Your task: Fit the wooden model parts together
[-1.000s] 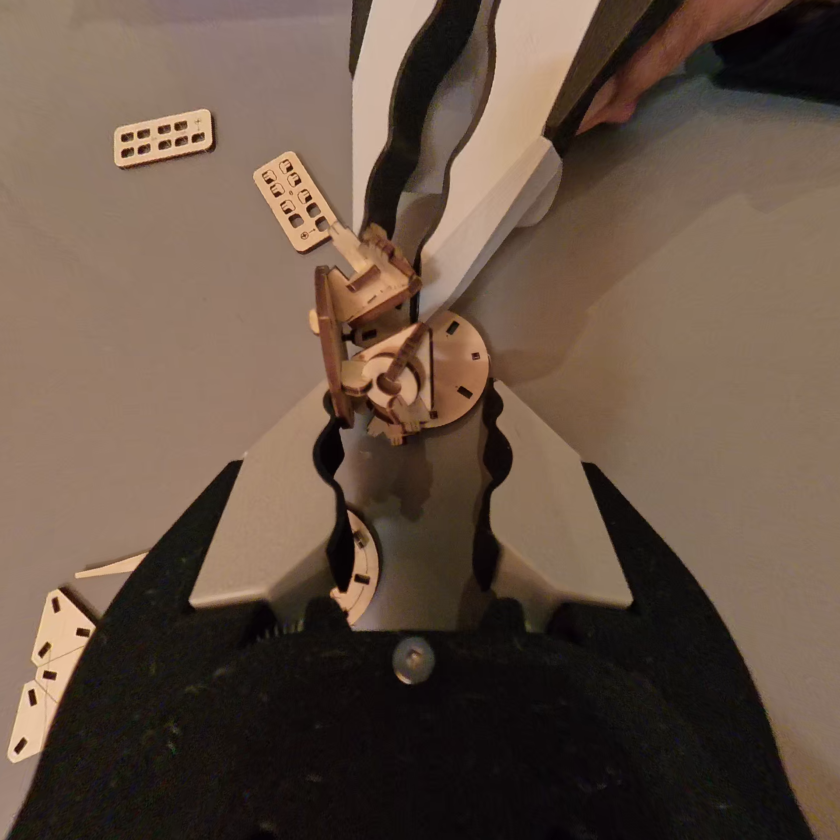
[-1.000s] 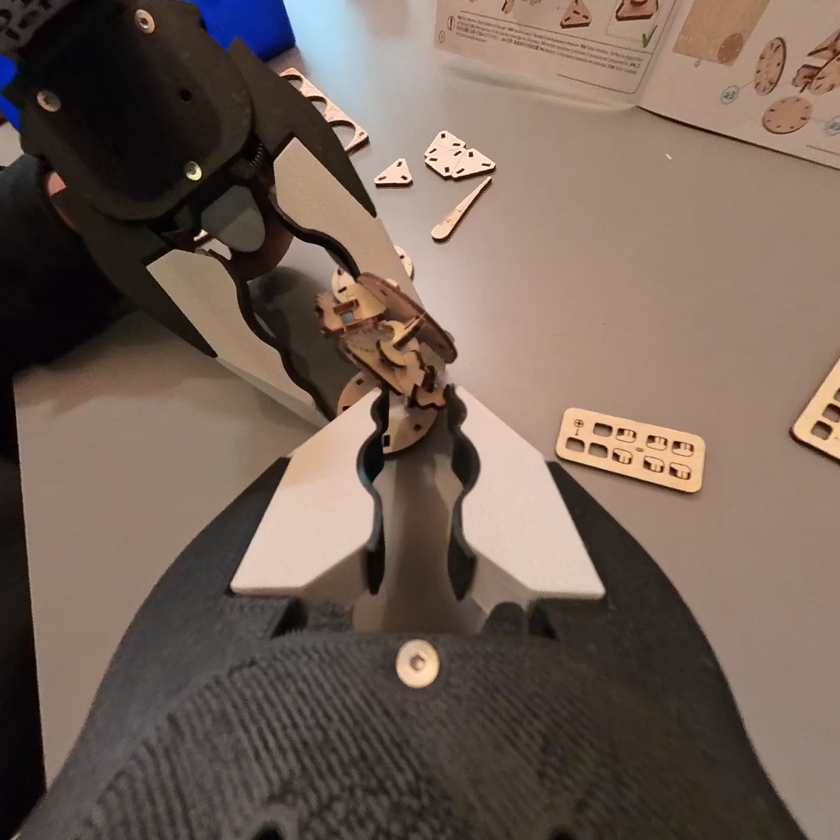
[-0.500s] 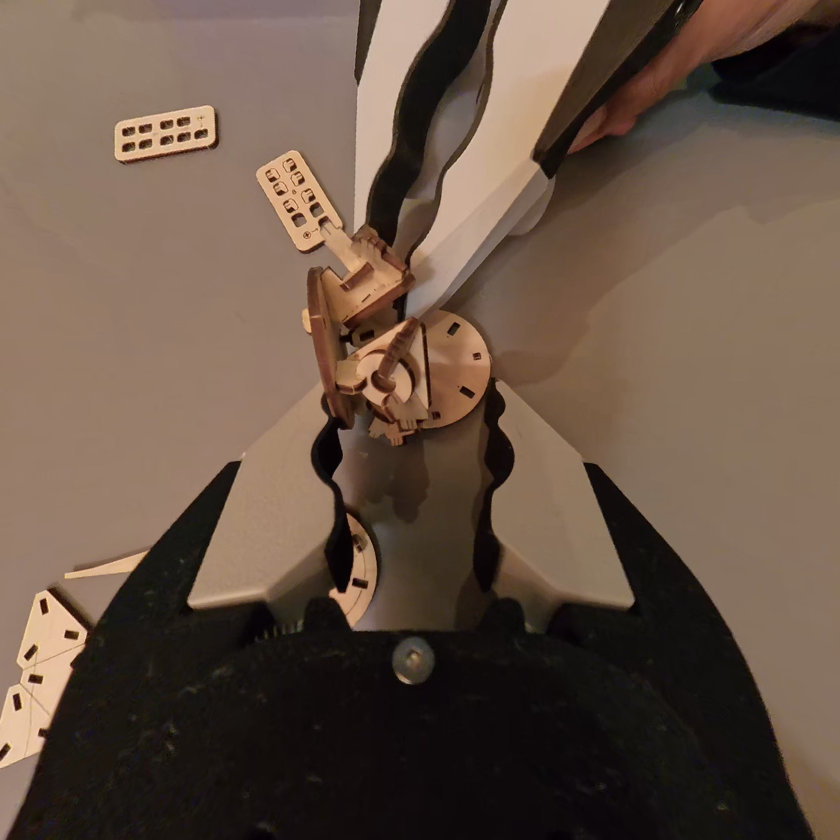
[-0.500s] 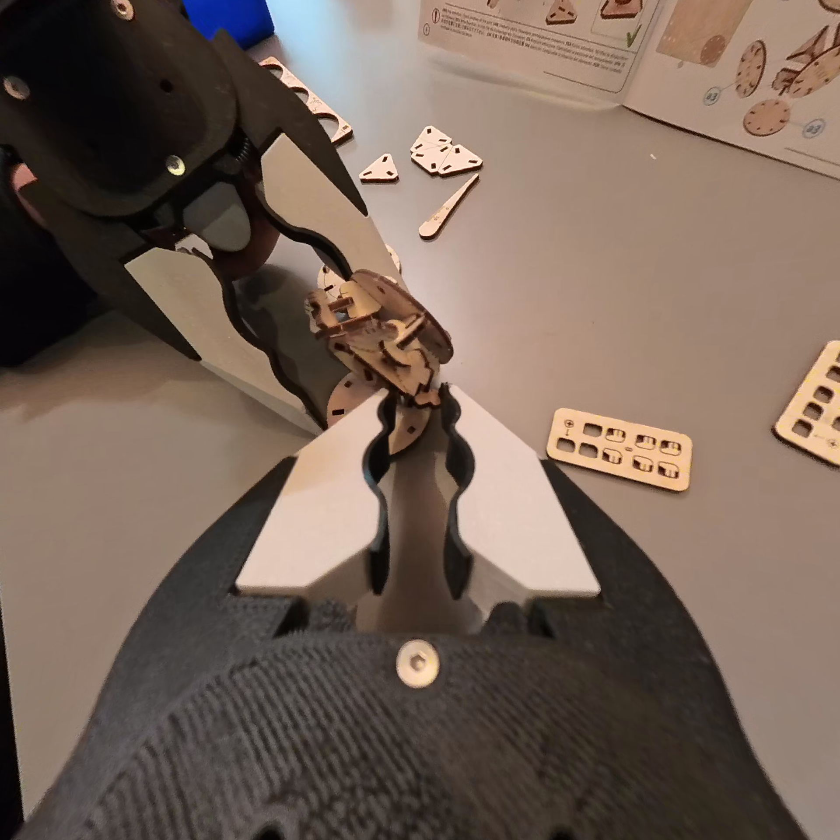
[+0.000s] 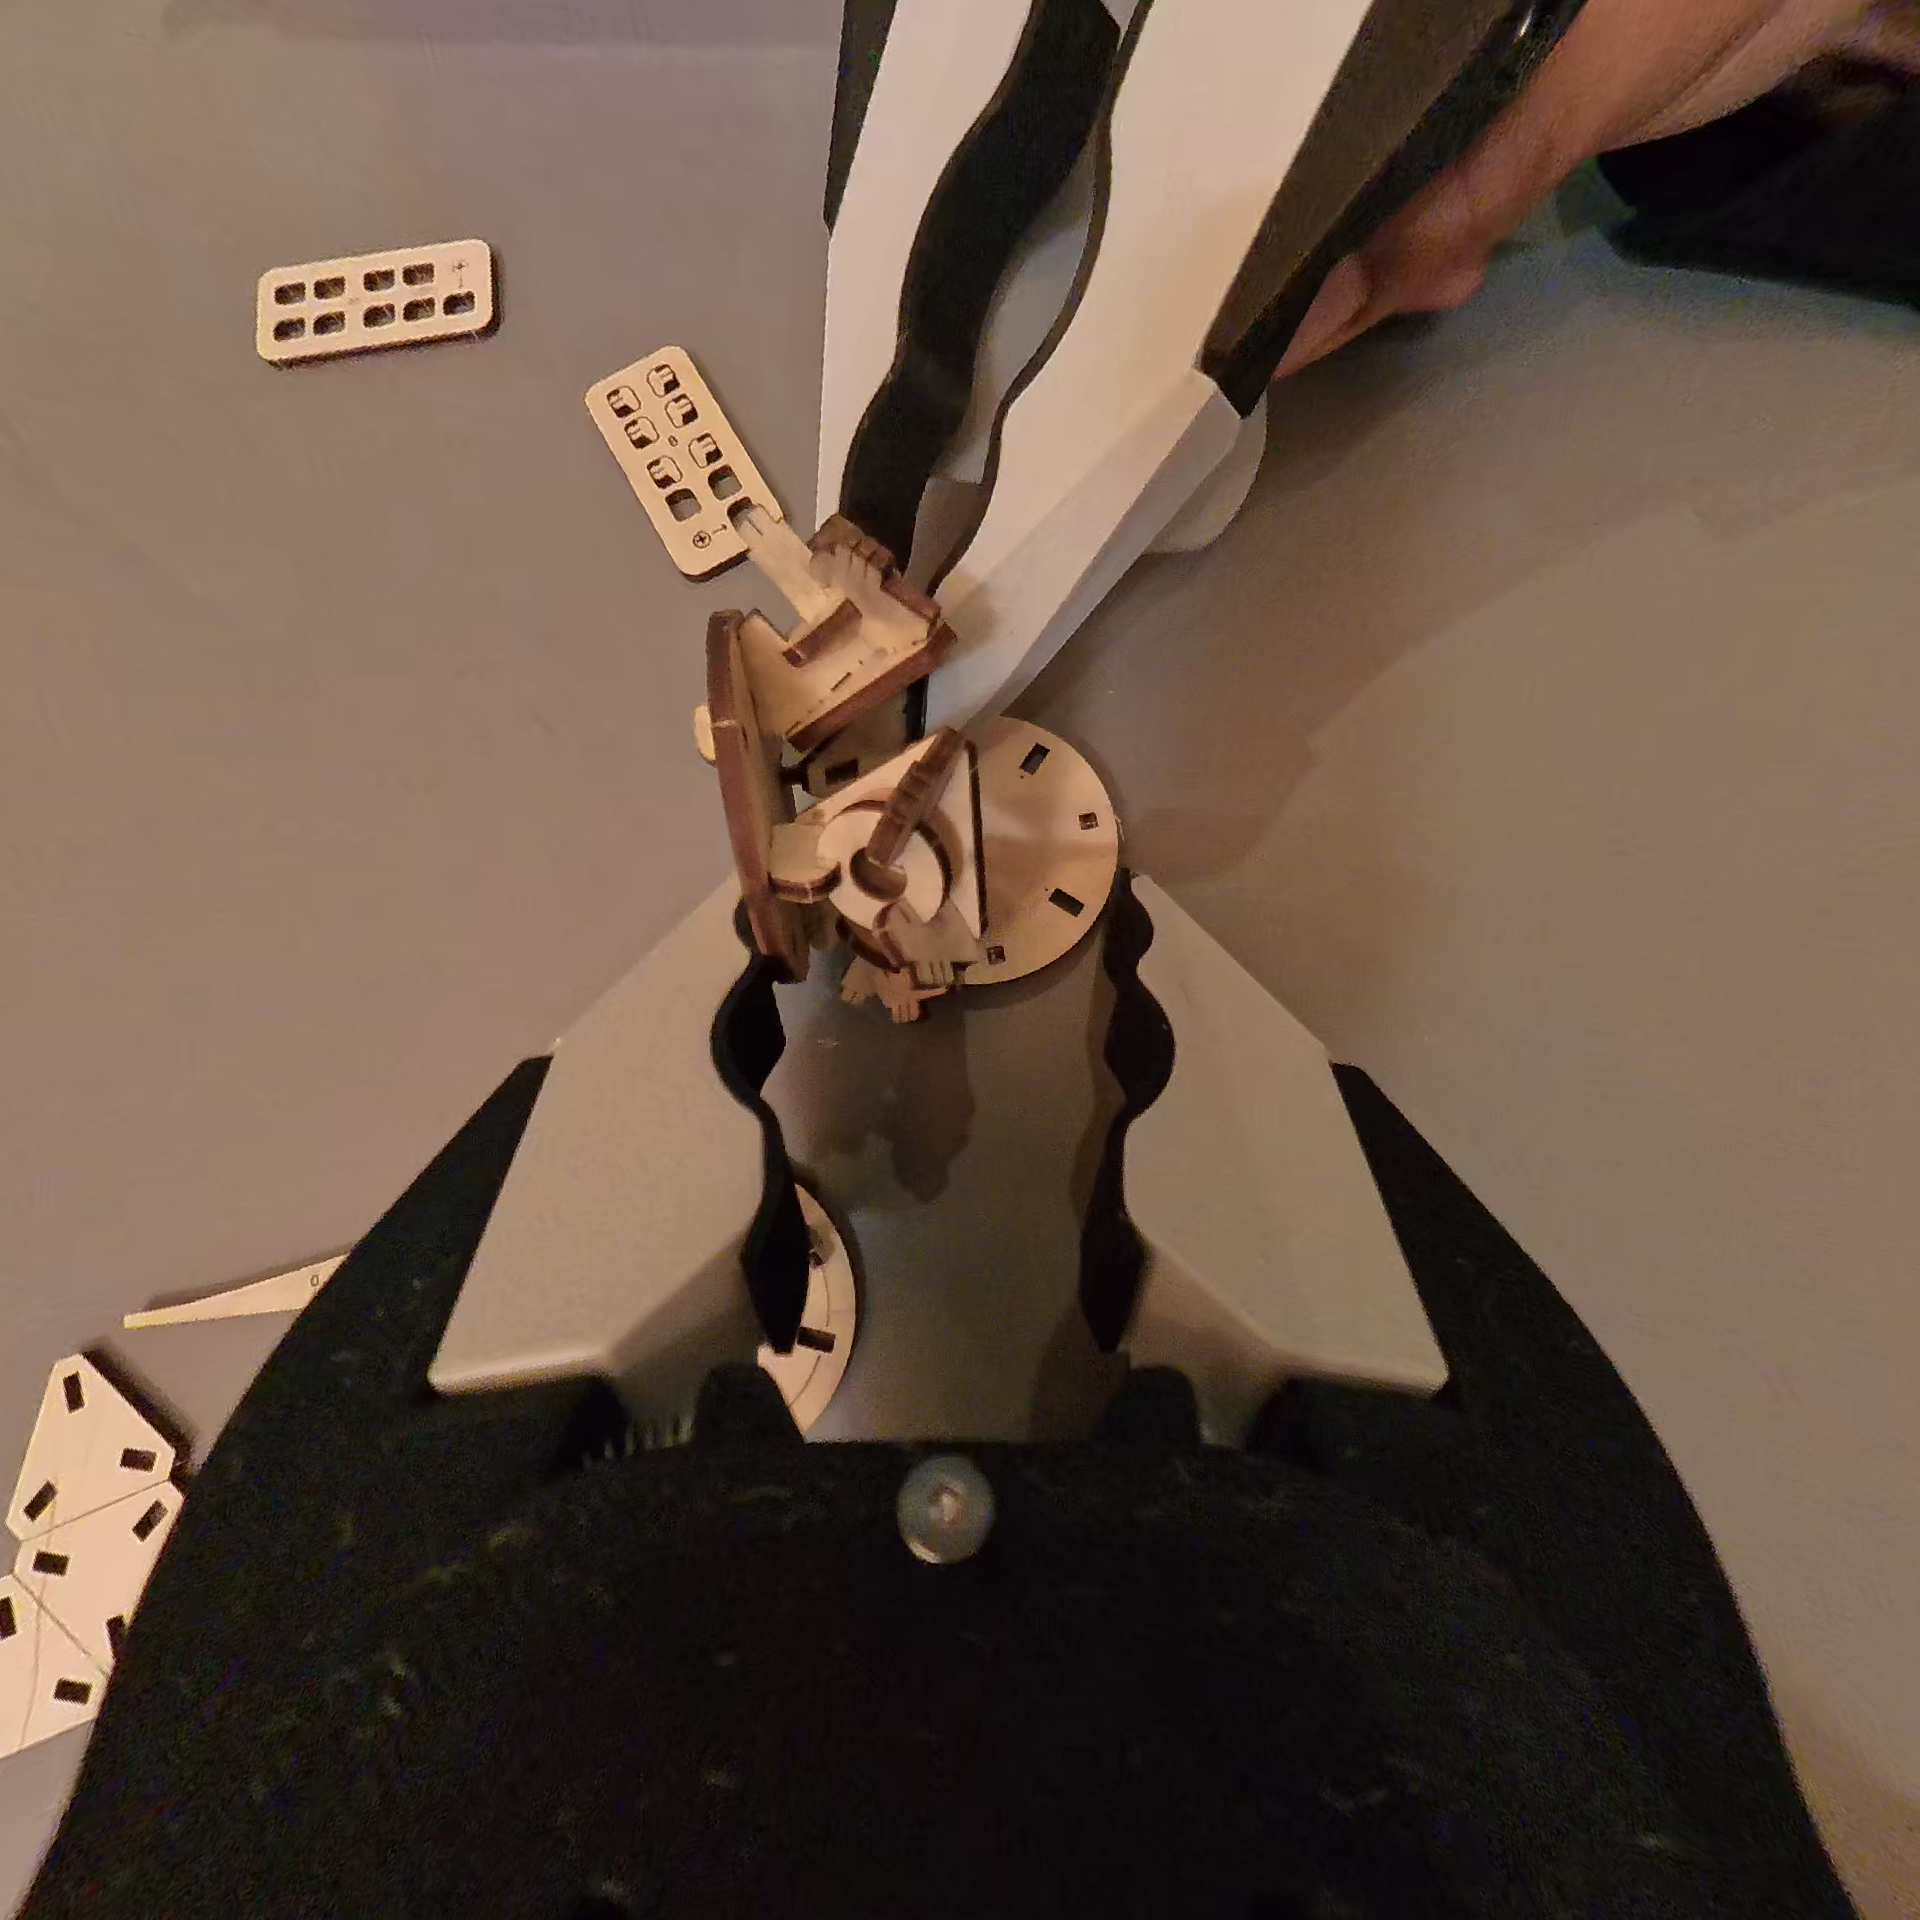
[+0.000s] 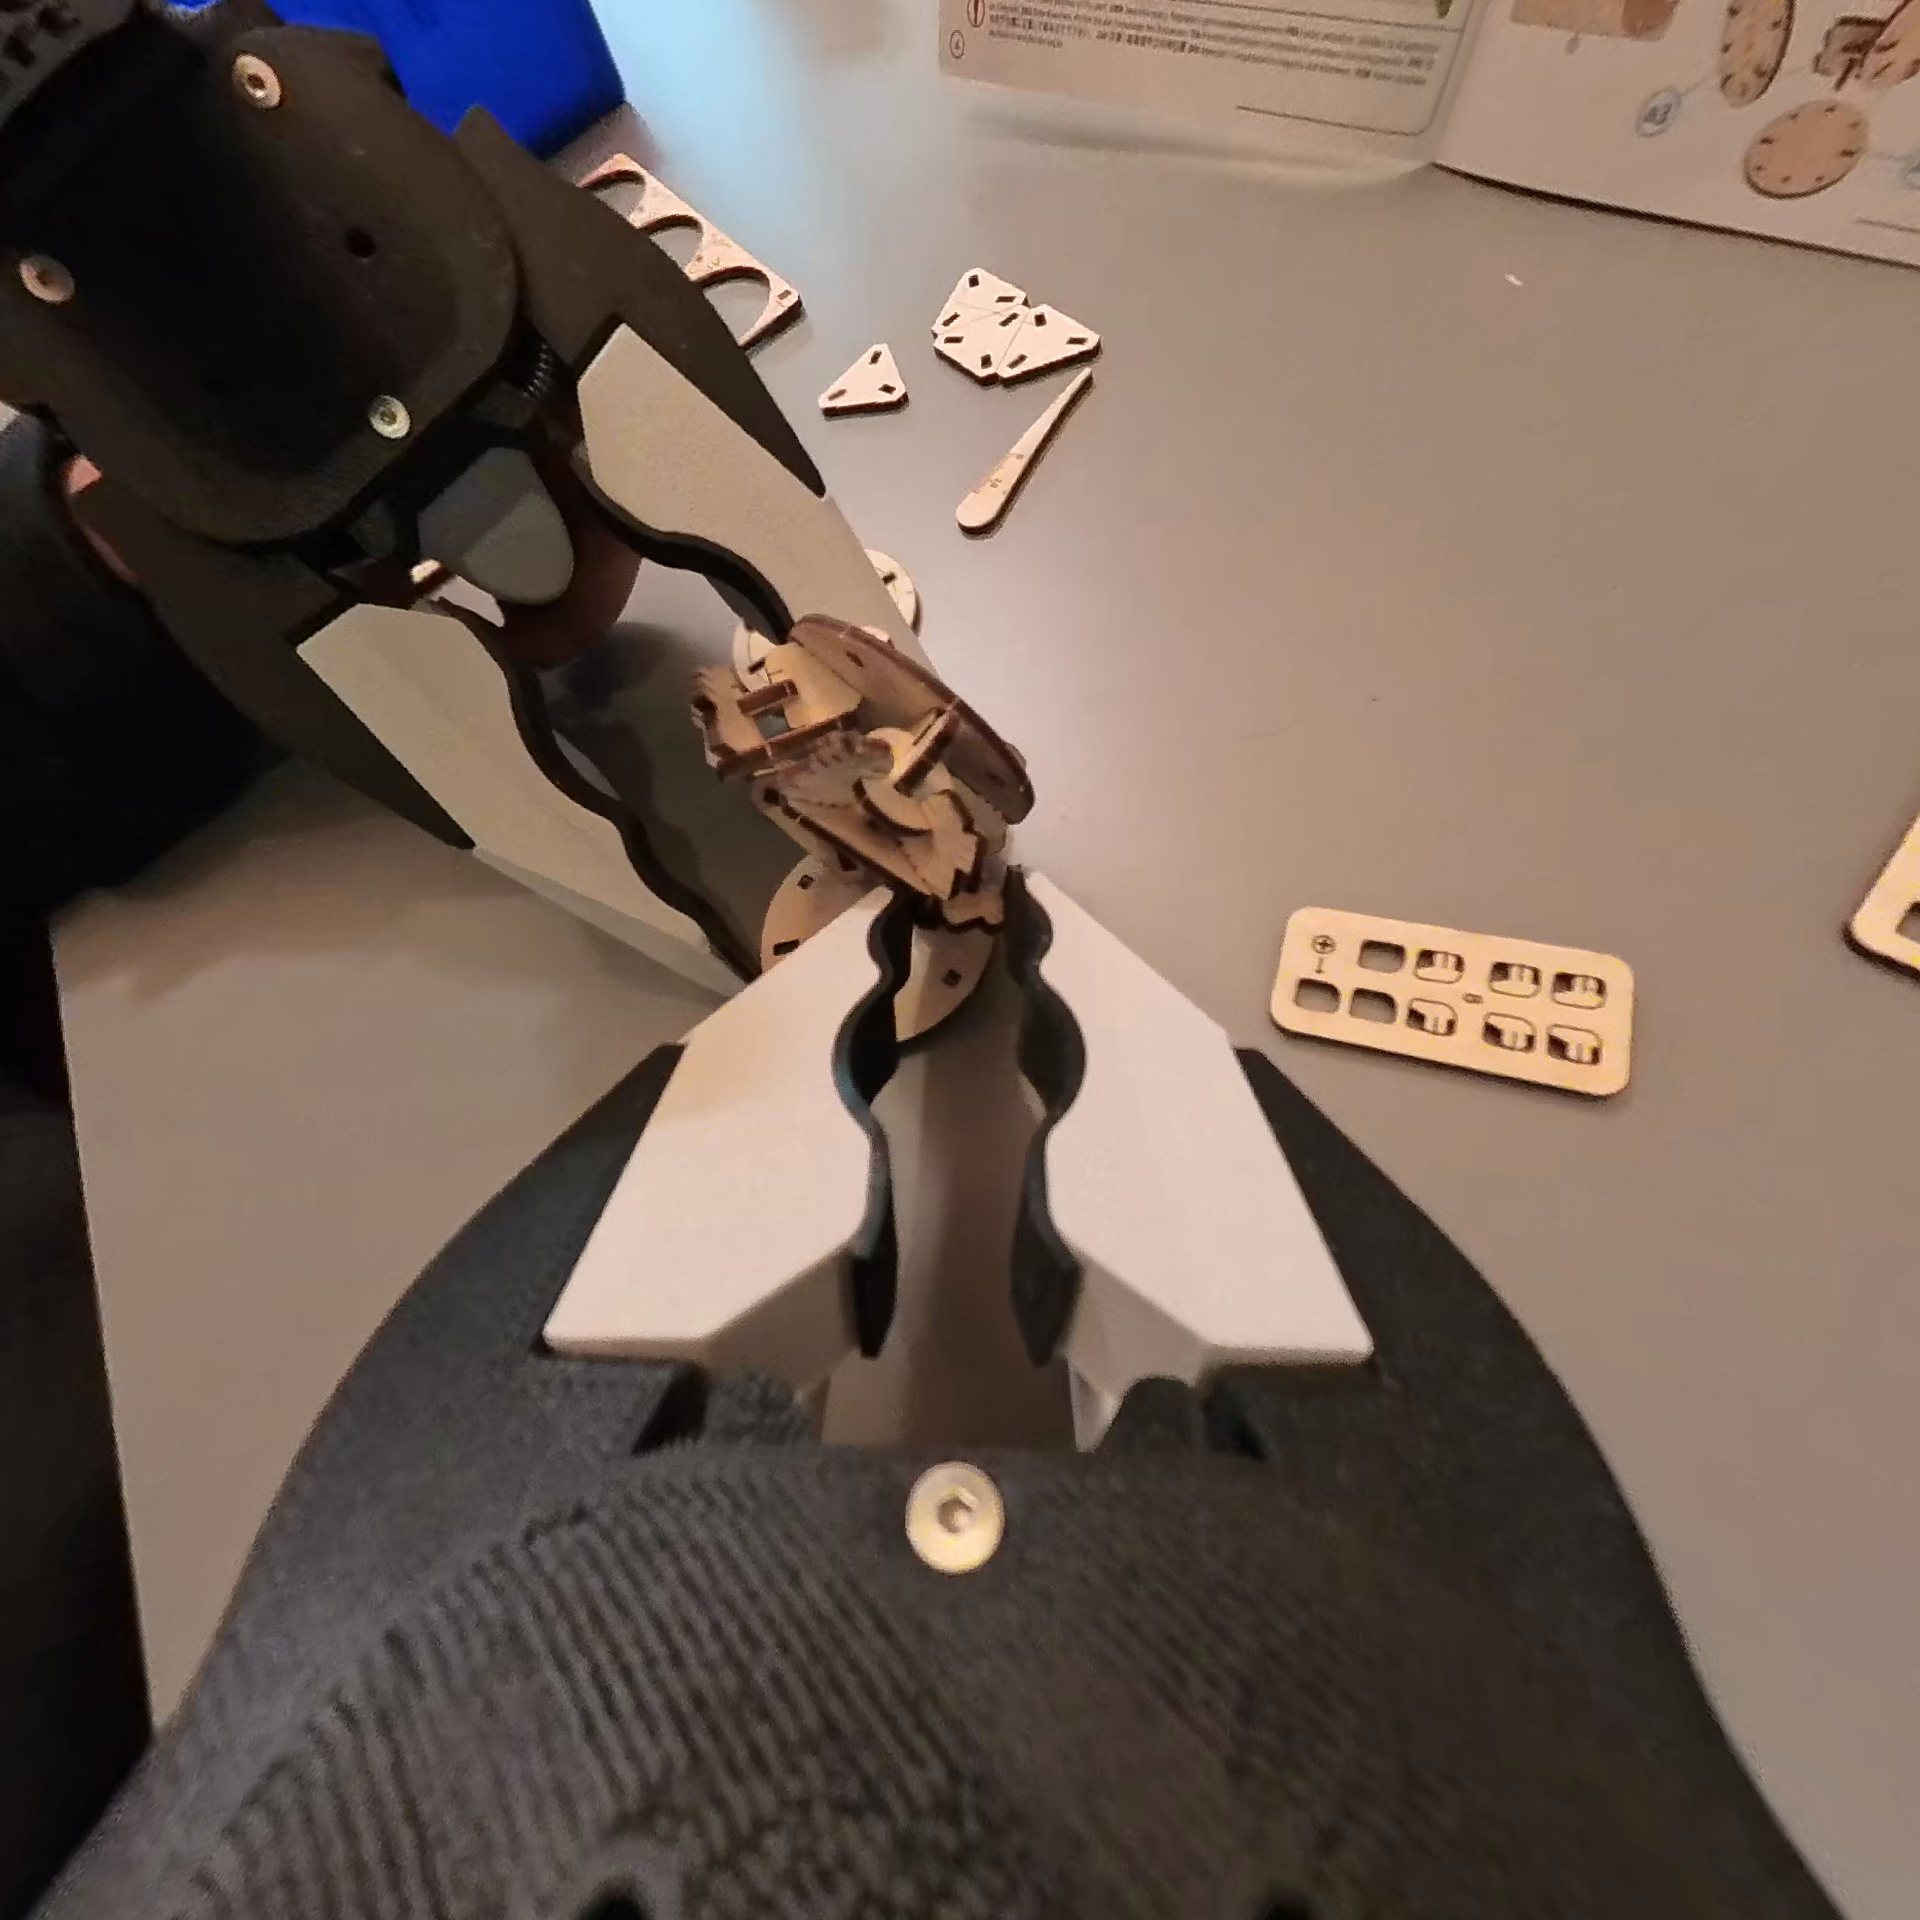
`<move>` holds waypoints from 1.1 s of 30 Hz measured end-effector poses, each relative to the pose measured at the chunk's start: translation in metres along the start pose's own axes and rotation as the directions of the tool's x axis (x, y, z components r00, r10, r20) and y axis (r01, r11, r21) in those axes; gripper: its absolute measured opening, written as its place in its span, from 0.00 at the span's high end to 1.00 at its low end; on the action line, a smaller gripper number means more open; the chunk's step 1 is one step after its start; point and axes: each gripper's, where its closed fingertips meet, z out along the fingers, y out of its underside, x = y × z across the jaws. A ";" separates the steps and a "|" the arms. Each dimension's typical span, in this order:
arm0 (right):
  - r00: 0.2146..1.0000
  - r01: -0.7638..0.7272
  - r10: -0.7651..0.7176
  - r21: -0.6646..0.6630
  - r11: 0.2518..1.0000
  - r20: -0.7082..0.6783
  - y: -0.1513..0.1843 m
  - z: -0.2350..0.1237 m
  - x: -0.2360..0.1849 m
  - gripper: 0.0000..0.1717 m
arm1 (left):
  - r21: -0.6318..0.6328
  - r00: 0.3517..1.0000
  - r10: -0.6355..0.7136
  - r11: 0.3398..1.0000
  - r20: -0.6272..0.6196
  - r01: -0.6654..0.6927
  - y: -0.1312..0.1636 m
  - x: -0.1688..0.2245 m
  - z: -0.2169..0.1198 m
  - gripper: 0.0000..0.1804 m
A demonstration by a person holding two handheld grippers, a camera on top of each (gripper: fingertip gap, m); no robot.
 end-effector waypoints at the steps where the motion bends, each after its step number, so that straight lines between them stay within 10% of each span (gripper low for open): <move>1: 1.000 -0.008 0.008 0.000 1.000 0.002 0.000 0.000 0.000 0.90 | 0.000 1.000 -0.001 1.000 -0.001 0.001 0.000 0.000 0.000 0.67; 33: 0.999 -0.029 0.028 0.025 0.999 0.024 -0.002 -0.004 -0.004 0.86 | -0.026 1.000 0.003 1.000 0.014 -0.003 0.000 0.001 0.001 0.67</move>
